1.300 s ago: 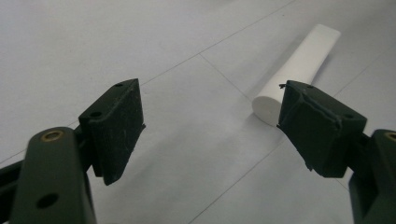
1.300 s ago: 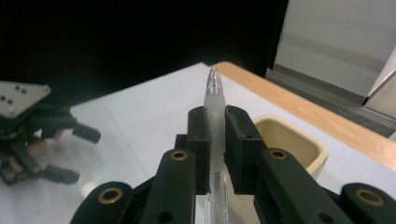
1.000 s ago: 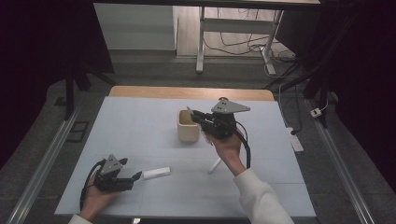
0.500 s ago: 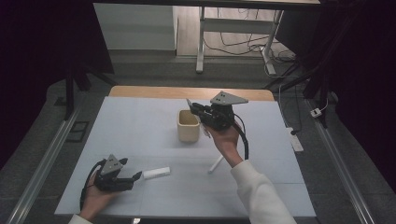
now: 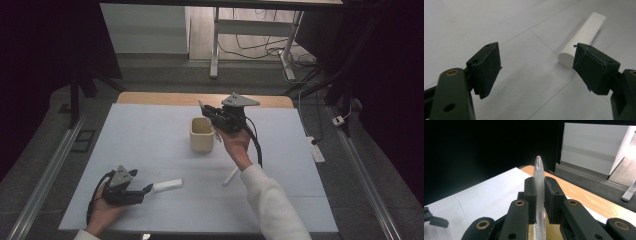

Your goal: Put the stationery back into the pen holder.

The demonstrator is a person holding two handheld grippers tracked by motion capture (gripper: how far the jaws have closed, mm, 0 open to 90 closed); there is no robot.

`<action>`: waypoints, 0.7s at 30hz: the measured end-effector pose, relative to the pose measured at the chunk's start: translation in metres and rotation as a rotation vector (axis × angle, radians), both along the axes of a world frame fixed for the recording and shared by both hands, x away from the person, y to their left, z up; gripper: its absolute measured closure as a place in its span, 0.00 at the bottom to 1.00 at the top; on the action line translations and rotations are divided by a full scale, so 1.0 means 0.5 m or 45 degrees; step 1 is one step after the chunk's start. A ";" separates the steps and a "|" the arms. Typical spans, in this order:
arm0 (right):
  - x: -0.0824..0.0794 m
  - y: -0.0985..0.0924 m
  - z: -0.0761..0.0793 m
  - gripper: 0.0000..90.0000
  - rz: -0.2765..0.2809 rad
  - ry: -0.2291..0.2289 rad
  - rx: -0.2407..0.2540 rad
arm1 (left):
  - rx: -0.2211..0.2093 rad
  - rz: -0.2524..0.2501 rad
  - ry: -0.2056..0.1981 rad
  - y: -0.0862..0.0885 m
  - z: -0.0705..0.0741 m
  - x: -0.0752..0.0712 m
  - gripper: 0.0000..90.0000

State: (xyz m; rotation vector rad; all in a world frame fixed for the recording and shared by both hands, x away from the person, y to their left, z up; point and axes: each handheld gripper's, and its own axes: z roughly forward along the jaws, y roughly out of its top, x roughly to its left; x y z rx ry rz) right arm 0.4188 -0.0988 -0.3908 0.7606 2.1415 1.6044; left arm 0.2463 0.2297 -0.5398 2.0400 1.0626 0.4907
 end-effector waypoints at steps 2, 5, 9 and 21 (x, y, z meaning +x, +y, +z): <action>0.003 0.005 0.000 0.89 -0.001 -0.007 0.003 | -0.001 0.000 0.001 0.000 0.000 0.000 0.25; 0.008 0.011 0.000 0.89 -0.002 -0.016 0.006 | 0.001 0.001 0.000 0.000 0.000 0.000 0.25; 0.016 0.018 0.001 0.89 -0.013 -0.009 0.025 | -0.001 -0.001 -0.002 0.001 0.001 0.001 0.24; 0.040 0.038 0.013 0.89 -0.041 -0.032 0.037 | -0.007 0.003 -0.003 0.002 0.000 0.002 0.24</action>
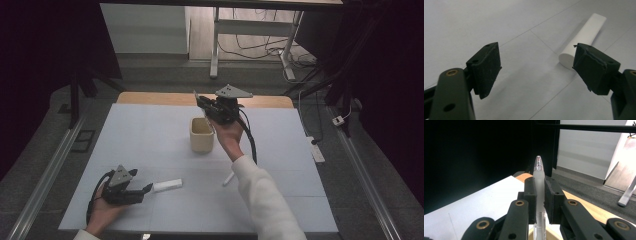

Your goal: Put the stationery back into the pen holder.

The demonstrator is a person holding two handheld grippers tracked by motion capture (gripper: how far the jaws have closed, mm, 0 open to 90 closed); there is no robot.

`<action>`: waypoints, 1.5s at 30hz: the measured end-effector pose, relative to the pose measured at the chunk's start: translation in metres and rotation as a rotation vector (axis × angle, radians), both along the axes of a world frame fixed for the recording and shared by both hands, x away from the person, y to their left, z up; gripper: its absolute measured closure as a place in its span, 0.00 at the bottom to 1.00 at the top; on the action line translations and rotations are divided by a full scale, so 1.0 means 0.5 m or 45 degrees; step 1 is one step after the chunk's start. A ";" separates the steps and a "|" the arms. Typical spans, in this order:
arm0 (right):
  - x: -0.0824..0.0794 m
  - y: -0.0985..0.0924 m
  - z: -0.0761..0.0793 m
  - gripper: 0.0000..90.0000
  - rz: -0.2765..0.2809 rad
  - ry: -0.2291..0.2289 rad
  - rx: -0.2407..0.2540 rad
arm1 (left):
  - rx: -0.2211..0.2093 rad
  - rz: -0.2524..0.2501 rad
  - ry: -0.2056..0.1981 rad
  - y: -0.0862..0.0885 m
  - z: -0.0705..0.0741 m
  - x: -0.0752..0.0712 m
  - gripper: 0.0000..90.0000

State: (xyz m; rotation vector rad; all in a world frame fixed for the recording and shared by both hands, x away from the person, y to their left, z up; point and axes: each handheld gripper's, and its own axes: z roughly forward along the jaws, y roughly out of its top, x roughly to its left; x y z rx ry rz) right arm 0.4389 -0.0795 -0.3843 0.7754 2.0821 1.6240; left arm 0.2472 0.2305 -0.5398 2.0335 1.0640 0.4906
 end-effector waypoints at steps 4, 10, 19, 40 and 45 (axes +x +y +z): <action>0.009 0.008 0.004 0.89 -0.001 -0.011 0.002 | 0.000 0.000 0.001 0.000 0.000 0.000 0.24; 0.026 0.018 0.003 0.89 -0.006 -0.012 0.021 | -0.002 -0.002 0.006 0.001 -0.001 0.001 0.24; 0.052 0.025 -0.010 0.89 -0.015 0.020 0.054 | -0.007 0.000 0.002 0.002 0.000 0.001 0.25; 0.058 0.011 -0.038 0.66 -0.071 0.049 0.004 | -0.009 0.002 0.003 0.005 -0.001 0.001 0.25; 0.052 -0.008 -0.032 0.63 -0.061 0.051 0.003 | -0.006 0.003 0.004 0.005 -0.001 0.001 0.25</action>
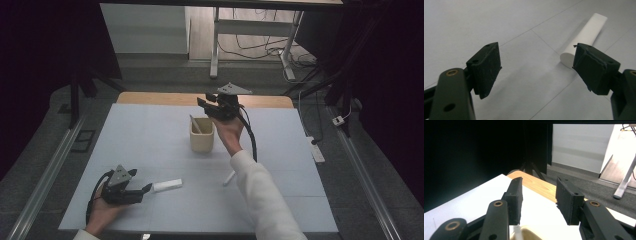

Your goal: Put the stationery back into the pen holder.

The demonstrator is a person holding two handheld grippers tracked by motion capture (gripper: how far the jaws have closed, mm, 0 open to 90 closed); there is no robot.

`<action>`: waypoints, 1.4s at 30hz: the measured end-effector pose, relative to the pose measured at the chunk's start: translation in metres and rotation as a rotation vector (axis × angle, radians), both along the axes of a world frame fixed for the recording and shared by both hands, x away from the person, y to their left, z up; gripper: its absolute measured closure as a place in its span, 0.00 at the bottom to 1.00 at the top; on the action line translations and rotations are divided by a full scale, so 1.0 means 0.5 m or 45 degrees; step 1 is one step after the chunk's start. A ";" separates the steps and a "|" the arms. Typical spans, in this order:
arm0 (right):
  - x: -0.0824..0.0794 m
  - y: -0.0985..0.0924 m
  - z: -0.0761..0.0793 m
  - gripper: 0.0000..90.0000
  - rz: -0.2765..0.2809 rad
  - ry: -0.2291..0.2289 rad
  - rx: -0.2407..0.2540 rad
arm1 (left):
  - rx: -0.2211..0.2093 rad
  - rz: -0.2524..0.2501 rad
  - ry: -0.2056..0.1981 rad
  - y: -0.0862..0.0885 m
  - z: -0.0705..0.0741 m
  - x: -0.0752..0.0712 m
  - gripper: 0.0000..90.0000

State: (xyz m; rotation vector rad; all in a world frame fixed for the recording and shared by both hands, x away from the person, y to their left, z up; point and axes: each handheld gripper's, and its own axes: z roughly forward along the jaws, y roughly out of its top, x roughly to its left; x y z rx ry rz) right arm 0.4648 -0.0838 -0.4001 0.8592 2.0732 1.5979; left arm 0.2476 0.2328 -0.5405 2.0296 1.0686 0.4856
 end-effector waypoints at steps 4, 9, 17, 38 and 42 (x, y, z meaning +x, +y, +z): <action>-0.005 -0.013 0.002 0.62 0.012 0.003 -0.020 | 0.001 0.001 0.000 0.000 0.000 0.000 0.25; -0.015 -0.025 0.000 0.60 0.045 0.005 -0.041 | 0.003 0.000 0.002 -0.001 0.000 0.000 0.24; -0.035 -0.039 -0.002 0.58 0.085 -0.013 -0.113 | 0.006 0.002 0.003 0.000 0.000 0.000 0.25; -0.096 -0.114 -0.028 0.52 0.181 -0.007 -0.223 | 0.011 0.011 0.006 -0.002 -0.001 -0.001 0.24; -0.106 -0.127 -0.040 0.51 0.211 0.017 -0.250 | 0.012 0.013 0.007 -0.002 -0.002 -0.001 0.24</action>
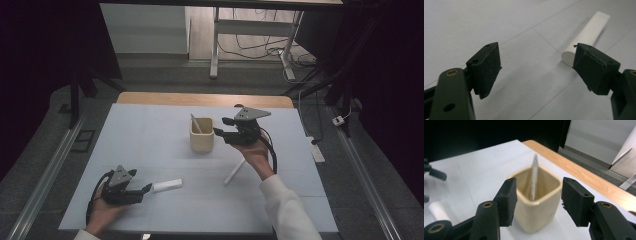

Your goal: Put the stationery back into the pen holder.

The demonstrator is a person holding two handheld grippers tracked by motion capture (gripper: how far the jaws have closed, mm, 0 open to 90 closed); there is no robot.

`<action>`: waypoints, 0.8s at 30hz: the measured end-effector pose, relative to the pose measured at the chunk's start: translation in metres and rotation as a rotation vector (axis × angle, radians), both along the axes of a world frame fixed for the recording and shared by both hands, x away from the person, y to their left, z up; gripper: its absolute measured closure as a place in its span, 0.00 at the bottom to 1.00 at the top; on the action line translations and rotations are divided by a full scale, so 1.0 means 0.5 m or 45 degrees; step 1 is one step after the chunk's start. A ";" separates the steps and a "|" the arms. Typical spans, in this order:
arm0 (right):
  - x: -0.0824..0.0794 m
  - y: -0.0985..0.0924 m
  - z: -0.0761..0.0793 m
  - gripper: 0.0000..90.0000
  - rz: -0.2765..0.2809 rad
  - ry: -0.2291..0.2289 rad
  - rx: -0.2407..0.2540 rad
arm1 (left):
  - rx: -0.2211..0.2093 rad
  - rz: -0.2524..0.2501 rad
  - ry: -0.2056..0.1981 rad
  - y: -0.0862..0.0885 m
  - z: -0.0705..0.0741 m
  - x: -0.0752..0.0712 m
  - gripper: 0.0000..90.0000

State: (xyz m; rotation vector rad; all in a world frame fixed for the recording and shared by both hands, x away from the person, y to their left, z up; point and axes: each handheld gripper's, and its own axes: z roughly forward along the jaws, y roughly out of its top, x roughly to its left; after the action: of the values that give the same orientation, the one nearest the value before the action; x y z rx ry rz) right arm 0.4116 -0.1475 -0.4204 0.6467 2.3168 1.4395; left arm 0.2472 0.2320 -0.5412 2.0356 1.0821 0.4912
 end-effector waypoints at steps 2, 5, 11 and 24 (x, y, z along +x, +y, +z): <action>-0.006 -0.006 -0.005 0.50 0.012 0.003 -0.010 | 0.002 0.000 0.000 0.000 0.000 0.000 0.24; -0.014 -0.016 -0.010 0.50 0.031 0.009 -0.027 | 0.004 0.001 0.000 0.000 0.000 0.000 0.24; -0.027 -0.037 -0.018 0.48 0.059 0.022 -0.067 | 0.007 0.003 0.001 -0.001 -0.001 0.000 0.24; -0.037 -0.075 -0.036 0.46 0.094 0.068 -0.133 | 0.013 0.008 0.006 -0.001 -0.002 0.000 0.24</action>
State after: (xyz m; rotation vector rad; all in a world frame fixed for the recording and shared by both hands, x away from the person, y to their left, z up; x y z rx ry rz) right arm 0.3929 -0.1850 -0.4382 0.5824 2.4623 1.3364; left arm 0.2475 0.2315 -0.5421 2.0435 1.0910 0.4966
